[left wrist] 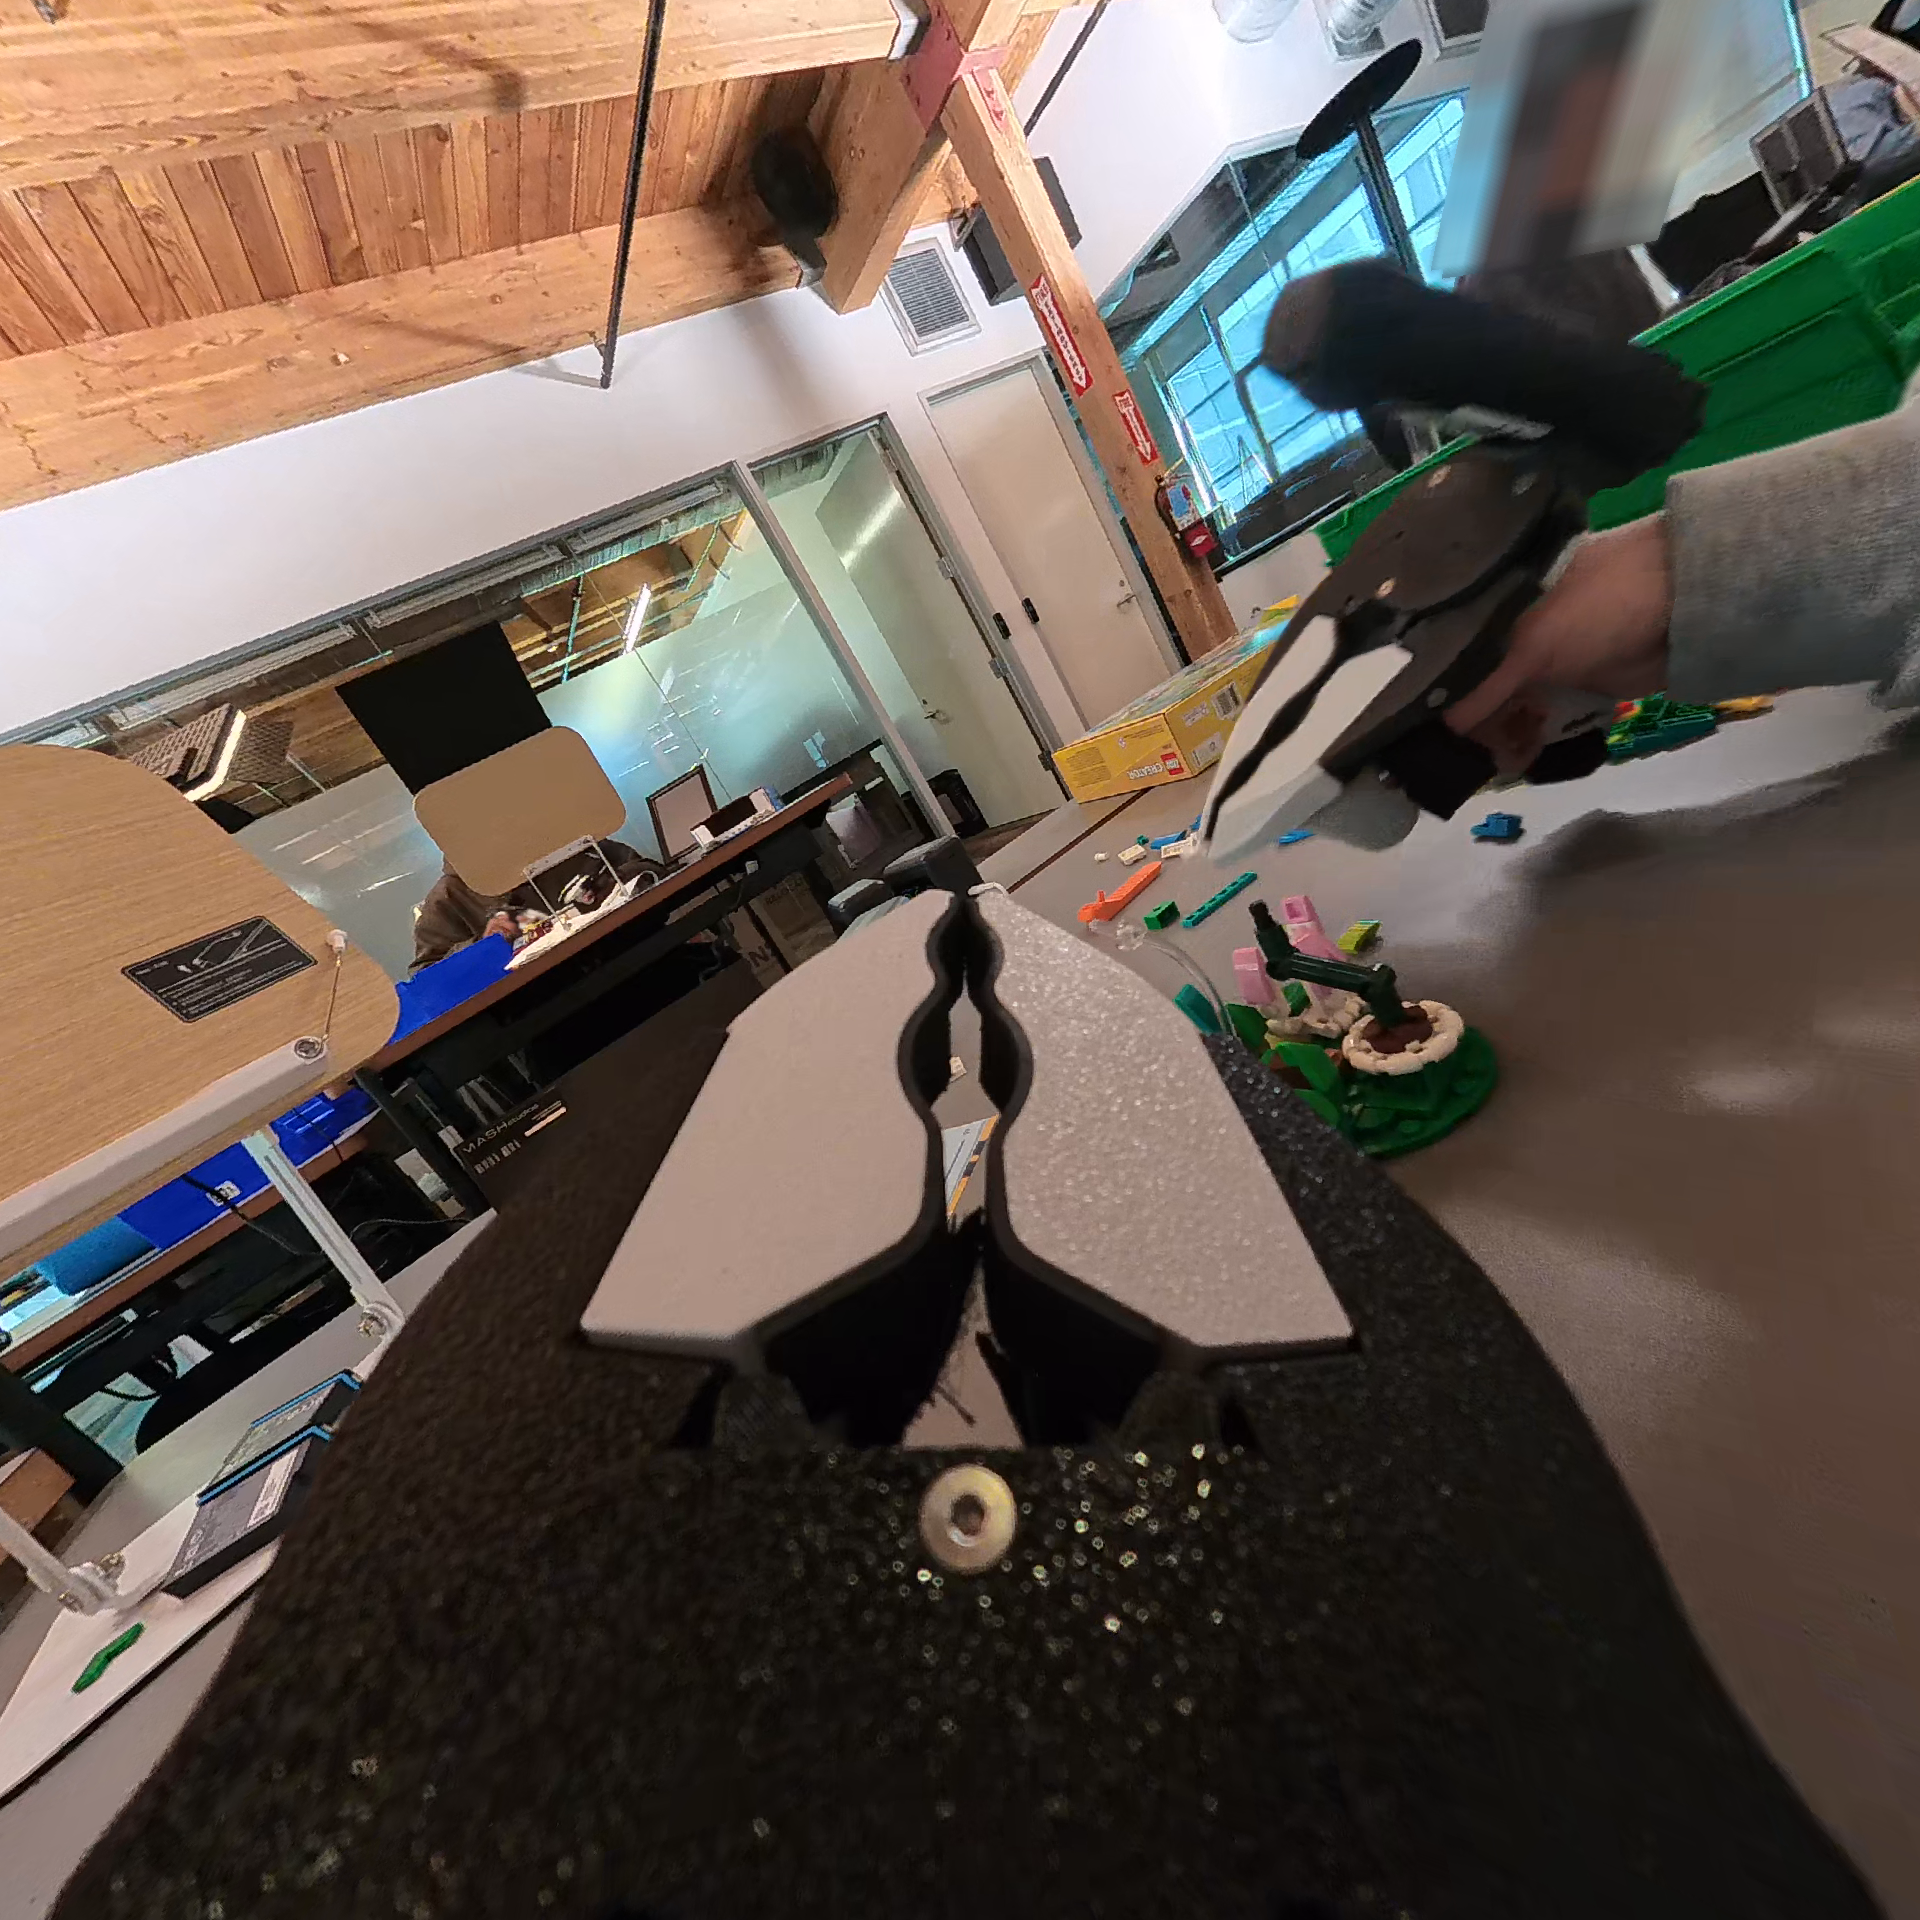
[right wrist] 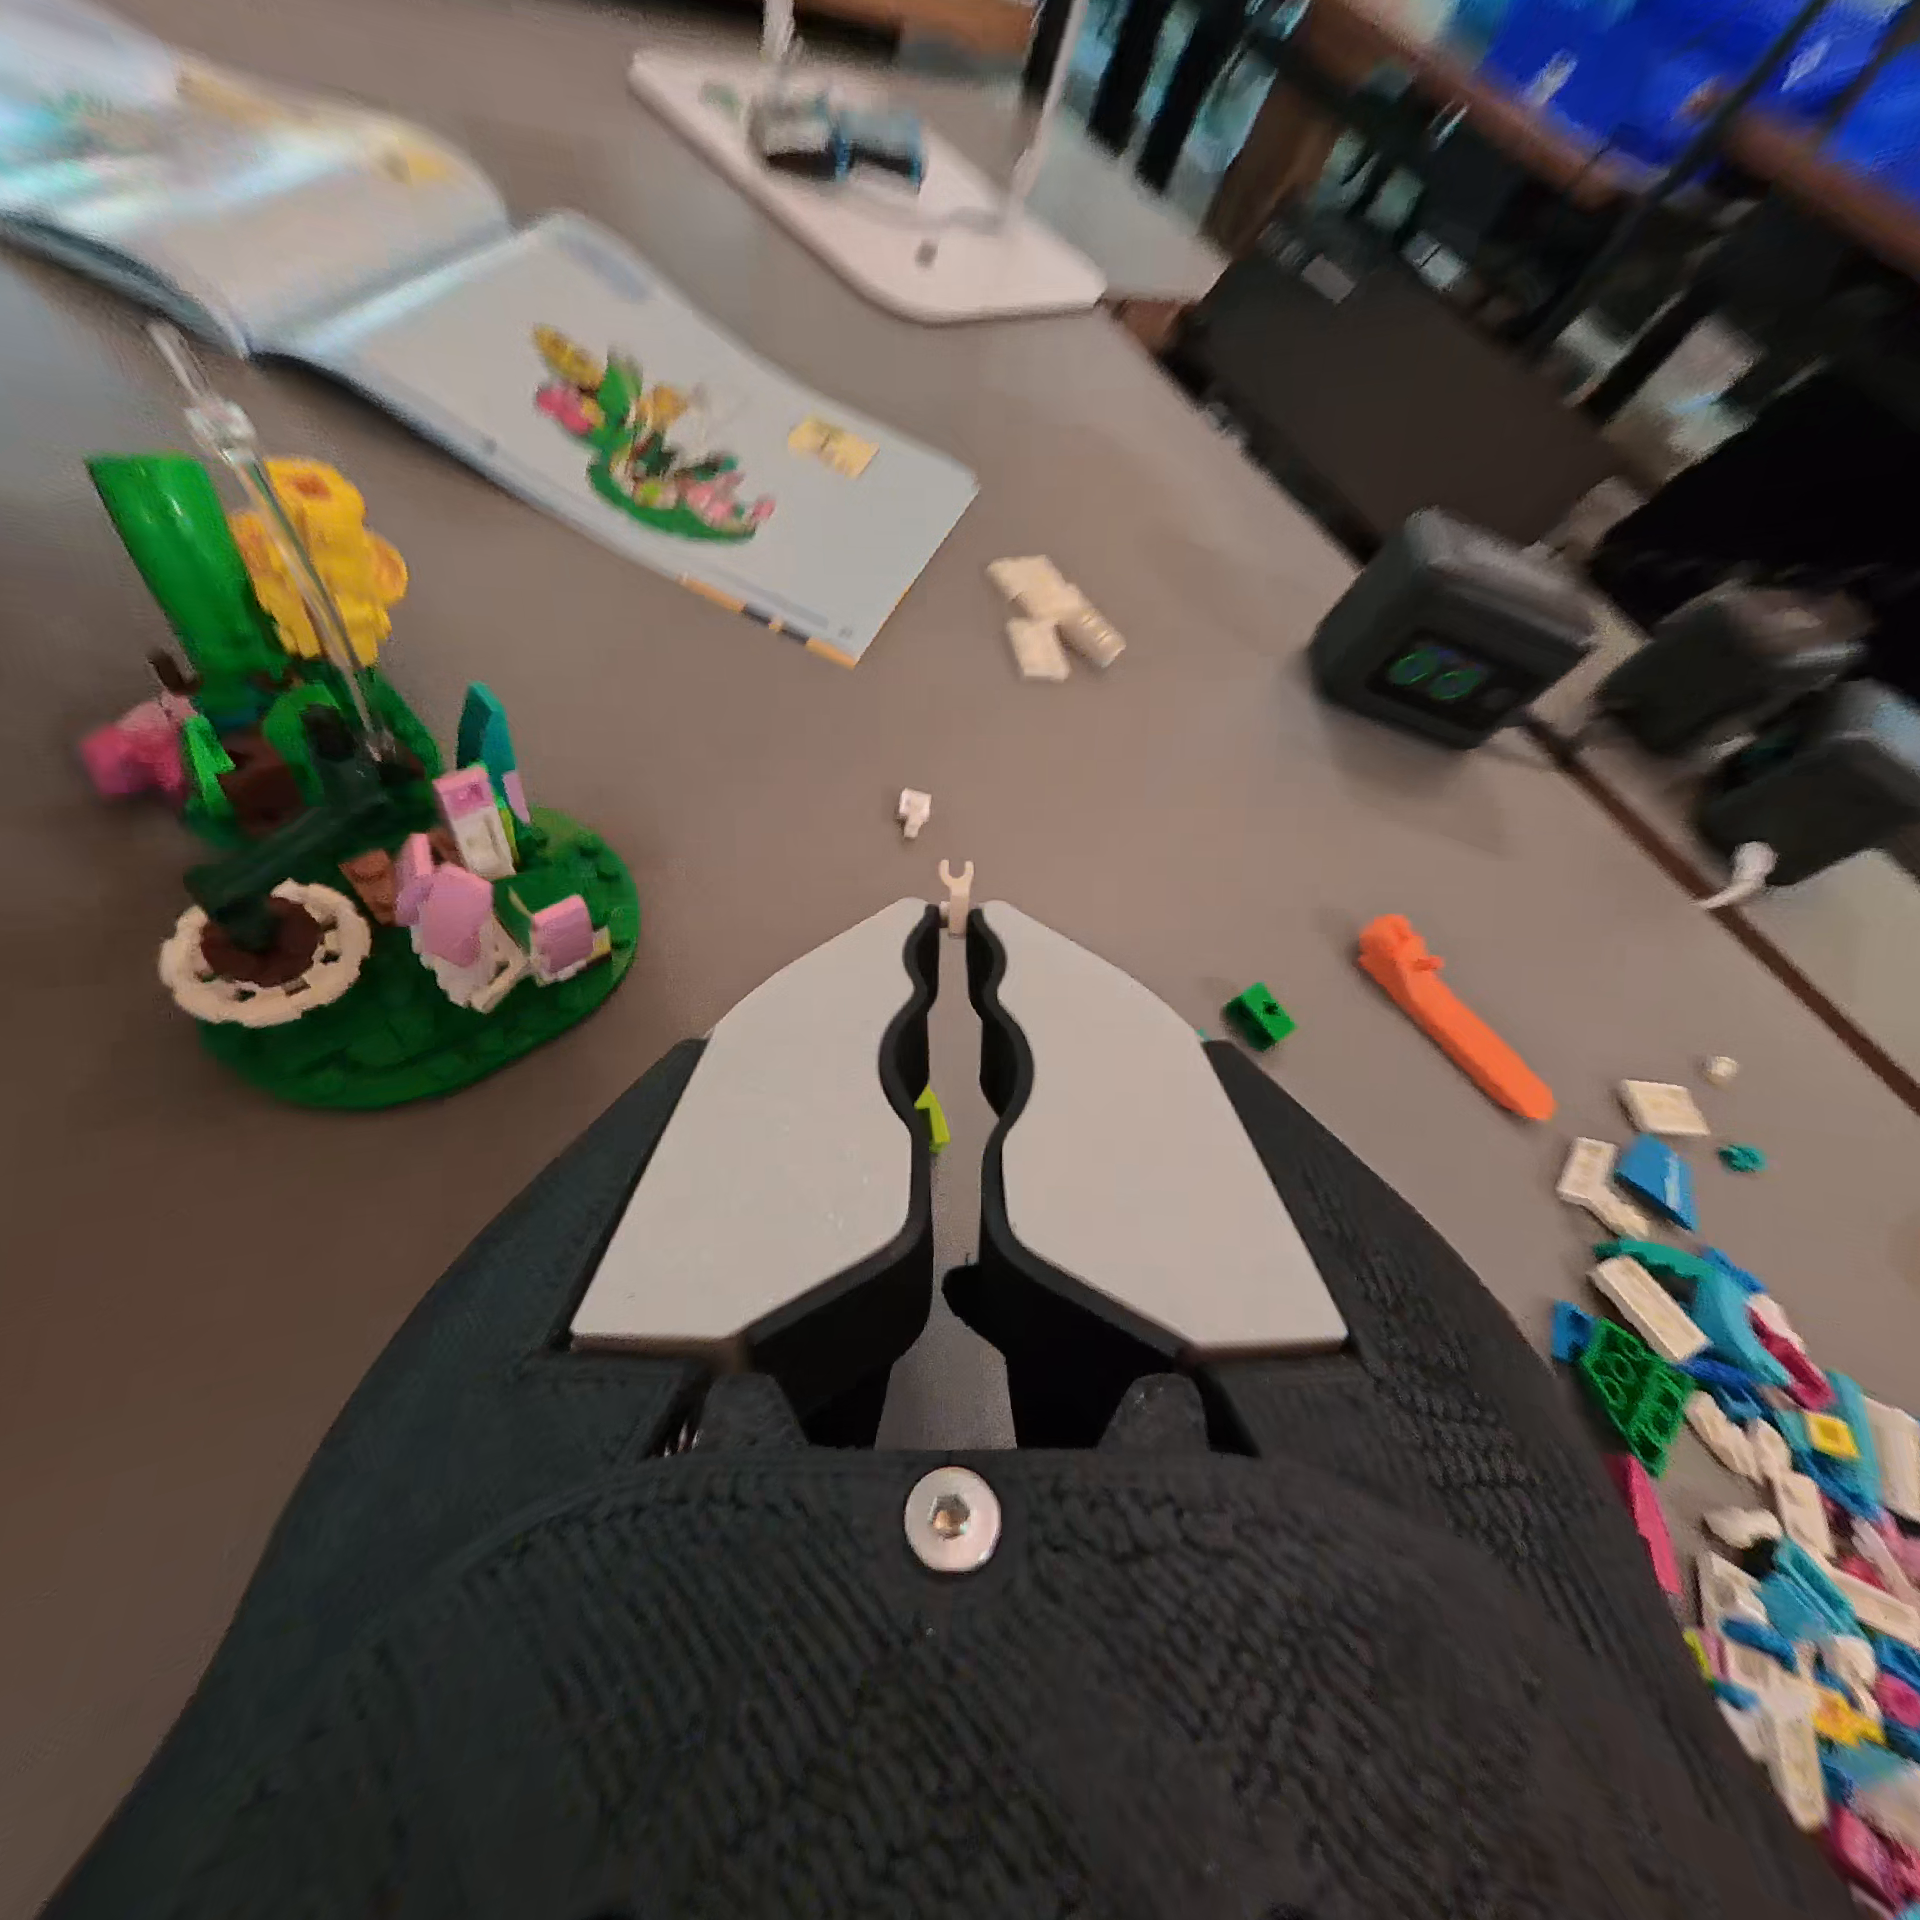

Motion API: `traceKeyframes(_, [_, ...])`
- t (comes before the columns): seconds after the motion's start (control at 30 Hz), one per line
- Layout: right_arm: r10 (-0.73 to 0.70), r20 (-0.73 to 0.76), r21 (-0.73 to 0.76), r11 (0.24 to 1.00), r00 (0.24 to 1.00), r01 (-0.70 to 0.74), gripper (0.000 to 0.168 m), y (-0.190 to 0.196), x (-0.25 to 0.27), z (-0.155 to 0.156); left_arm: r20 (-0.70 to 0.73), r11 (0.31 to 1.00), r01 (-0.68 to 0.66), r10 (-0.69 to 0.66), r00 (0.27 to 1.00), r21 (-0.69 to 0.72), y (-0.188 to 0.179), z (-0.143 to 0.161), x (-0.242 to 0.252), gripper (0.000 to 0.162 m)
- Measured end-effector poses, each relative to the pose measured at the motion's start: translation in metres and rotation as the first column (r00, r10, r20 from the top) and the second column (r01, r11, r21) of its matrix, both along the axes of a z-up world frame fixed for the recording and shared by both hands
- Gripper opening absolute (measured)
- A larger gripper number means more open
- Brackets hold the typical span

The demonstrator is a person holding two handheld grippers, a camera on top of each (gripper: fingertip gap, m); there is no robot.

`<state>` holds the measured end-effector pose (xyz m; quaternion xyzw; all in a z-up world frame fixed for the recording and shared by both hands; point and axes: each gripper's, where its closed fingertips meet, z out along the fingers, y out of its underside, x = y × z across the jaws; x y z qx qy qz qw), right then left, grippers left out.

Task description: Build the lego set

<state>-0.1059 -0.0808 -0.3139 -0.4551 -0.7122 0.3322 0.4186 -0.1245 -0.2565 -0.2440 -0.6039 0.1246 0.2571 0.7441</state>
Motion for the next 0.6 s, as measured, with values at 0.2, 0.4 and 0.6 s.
traceKeyframes(0.2, [-0.054, -0.436, 0.022, 0.997, 0.898, 0.071, 0.003, -0.004, 0.024, 0.056, -0.04, 1.0, 0.003, -0.004, 0.999, -0.02, 0.003, -0.003, 0.005, 0.0])
traceKeyframes(0.4, [-0.208, -0.538, -0.041, 0.974, 0.817, 0.221, 0.003, 0.009, 0.027, 0.067, -0.078, 0.999, -0.007, 0.003, 0.997, -0.05, 0.007, -0.008, 0.008, 0.0])
traceKeyframes(0.6, [-0.255, -0.562, -0.125, 0.967, 0.787, 0.224, 0.003, 0.009, 0.029, 0.07, -0.023, 0.999, -0.015, 0.014, 1.0, -0.034, 0.006, -0.006, 0.001, 0.0])
